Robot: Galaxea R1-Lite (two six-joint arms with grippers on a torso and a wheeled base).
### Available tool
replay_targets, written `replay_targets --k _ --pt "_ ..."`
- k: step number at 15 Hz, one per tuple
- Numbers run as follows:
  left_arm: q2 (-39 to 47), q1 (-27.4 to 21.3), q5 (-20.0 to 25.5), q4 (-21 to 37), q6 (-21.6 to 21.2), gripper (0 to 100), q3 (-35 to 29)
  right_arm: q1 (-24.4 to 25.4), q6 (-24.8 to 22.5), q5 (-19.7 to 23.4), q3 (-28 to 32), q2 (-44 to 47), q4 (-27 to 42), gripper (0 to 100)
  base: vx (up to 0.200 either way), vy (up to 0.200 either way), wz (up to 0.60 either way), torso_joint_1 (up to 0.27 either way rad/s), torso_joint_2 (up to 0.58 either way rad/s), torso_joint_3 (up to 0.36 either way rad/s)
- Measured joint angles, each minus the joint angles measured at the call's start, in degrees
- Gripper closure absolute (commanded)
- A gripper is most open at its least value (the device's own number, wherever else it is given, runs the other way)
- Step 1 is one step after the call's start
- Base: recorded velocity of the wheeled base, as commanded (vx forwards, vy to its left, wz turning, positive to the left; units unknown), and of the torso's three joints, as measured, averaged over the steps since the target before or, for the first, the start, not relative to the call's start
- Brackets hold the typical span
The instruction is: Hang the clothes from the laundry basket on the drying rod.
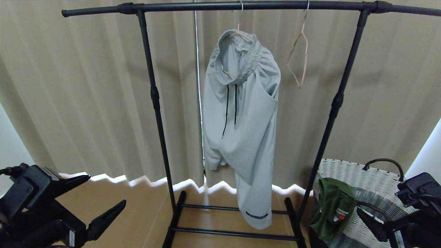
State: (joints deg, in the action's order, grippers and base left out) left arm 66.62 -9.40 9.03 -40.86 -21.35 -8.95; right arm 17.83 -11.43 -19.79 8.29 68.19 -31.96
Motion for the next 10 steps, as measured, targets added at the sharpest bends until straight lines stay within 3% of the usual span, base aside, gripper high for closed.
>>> replay_targets --k 10 --pt "0.44 0.12 -0.33 -0.07 -0.41 0 -0.55 -0.01 0.09 0.2 0.39 -0.17 -0.09 0 0.0 0.0 0.0 -0.009 0.03 0.013"
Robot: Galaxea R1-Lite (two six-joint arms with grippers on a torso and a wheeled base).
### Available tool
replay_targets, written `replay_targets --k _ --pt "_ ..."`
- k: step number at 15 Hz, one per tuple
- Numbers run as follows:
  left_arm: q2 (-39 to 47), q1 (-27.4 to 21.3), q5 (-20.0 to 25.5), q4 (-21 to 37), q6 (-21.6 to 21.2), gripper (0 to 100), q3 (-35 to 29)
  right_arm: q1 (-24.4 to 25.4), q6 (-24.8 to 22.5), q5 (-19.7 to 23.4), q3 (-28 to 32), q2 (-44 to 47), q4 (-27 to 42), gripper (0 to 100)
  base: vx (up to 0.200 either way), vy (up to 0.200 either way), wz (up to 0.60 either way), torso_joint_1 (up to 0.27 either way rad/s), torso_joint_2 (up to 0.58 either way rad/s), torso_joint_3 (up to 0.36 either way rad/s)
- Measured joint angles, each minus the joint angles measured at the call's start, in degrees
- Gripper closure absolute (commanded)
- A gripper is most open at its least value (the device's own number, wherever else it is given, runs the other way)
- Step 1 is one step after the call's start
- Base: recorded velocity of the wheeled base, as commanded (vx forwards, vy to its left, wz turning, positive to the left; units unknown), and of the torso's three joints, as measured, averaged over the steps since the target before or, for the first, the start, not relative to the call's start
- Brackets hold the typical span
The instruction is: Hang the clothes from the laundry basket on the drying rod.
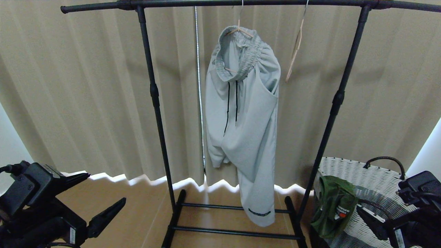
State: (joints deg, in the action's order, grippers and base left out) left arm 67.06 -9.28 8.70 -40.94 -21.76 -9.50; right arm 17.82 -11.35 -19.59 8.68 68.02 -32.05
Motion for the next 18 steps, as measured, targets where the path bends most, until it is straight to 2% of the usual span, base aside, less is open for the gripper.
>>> replay_targets --k 1,9,18 --pt "0.05 0.02 0.0 0.0 0.01 0 -0.01 0.0 0.0 0.0 0.02 0.0 0.0 0 0.0 0.0 0.0 0.0 0.0 0.0" --pt "-0.04 -0.06 0.05 0.0 -0.02 0 0.27 0.0 -0.04 -0.02 -0.09 -0.06 0.0 0 0.0 -0.2 0.0 0.001 0.0 0.004" --pt "-0.96 -0.12 0.07 0.1 0.22 0 0.35 0.04 -0.06 0.02 -0.06 -0.94 0.02 0 0.0 0.0 0.0 0.0 0.0 0.0"
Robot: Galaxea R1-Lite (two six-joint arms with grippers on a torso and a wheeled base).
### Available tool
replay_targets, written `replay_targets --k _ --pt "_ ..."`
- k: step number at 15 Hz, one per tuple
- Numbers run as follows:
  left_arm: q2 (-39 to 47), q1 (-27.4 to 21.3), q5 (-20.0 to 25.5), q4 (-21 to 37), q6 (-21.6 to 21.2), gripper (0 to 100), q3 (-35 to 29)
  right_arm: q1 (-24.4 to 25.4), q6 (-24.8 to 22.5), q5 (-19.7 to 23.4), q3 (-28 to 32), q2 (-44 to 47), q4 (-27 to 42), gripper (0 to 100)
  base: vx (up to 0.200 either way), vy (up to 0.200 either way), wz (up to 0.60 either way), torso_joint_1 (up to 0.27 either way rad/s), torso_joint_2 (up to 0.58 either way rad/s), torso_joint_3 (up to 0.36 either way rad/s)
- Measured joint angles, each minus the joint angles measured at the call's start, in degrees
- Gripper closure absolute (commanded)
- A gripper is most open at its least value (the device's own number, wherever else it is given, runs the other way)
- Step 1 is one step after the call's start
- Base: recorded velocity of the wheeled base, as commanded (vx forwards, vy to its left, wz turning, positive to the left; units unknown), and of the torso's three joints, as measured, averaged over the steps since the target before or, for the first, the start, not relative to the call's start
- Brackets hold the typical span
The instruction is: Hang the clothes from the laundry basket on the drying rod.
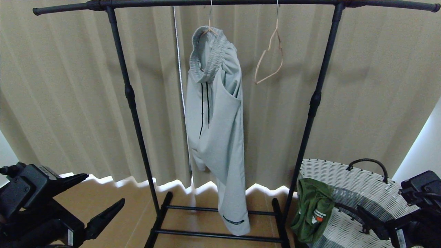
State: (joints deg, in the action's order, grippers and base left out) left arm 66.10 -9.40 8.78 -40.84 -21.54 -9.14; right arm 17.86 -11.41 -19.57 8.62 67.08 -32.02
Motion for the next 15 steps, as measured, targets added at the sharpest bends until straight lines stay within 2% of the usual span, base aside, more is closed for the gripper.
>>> replay_targets --k 15 --pt "1.45 -1.56 0.35 0.0 0.44 0 0.0 -0.04 0.0 -0.02 -0.02 -0.28 0.06 0 0.0 0.0 0.0 0.0 0.0 0.0"
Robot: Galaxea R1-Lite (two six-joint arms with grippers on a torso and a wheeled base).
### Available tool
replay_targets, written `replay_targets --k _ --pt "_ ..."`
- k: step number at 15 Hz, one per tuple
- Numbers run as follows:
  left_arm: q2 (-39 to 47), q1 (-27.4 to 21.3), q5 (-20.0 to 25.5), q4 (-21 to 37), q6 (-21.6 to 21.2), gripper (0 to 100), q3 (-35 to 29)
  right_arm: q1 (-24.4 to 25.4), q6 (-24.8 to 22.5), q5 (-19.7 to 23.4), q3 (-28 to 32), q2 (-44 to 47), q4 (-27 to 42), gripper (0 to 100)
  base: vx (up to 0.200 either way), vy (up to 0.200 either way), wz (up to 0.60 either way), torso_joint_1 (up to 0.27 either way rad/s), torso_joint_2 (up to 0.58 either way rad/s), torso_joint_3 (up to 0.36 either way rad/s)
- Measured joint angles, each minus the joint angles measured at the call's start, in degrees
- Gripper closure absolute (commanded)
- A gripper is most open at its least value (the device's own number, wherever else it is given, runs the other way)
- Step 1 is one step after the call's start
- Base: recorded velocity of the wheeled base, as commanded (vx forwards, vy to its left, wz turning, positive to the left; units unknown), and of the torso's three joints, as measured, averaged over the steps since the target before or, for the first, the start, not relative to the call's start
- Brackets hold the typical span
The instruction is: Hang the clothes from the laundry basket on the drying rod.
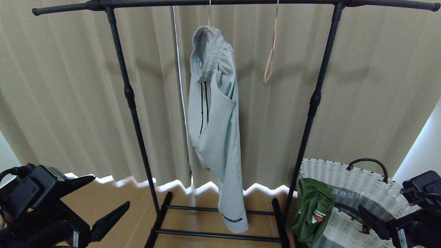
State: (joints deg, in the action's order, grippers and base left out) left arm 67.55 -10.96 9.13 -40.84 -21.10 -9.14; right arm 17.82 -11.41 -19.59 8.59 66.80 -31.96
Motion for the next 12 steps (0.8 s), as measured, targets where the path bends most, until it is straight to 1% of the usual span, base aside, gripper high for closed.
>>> replay_targets --k 1,10,12 --pt "0.15 -0.01 0.0 0.0 0.0 0 0.02 0.0 0.0 0.0 0.0 0.0 0.0 0 0.0 0.0 0.0 0.0 0.0 0.0" --pt "0.48 -0.04 0.0 -0.02 0.0 0 0.27 0.0 0.0 -0.02 -0.06 0.0 0.0 0 0.2 0.0 0.0 0.002 0.0 0.002" --pt "0.48 -0.01 0.0 0.0 -0.07 0 0.38 0.0 0.0 0.0 -0.09 0.0 0.0 0 0.0 0.0 0.0 0.0 0.0 0.0"
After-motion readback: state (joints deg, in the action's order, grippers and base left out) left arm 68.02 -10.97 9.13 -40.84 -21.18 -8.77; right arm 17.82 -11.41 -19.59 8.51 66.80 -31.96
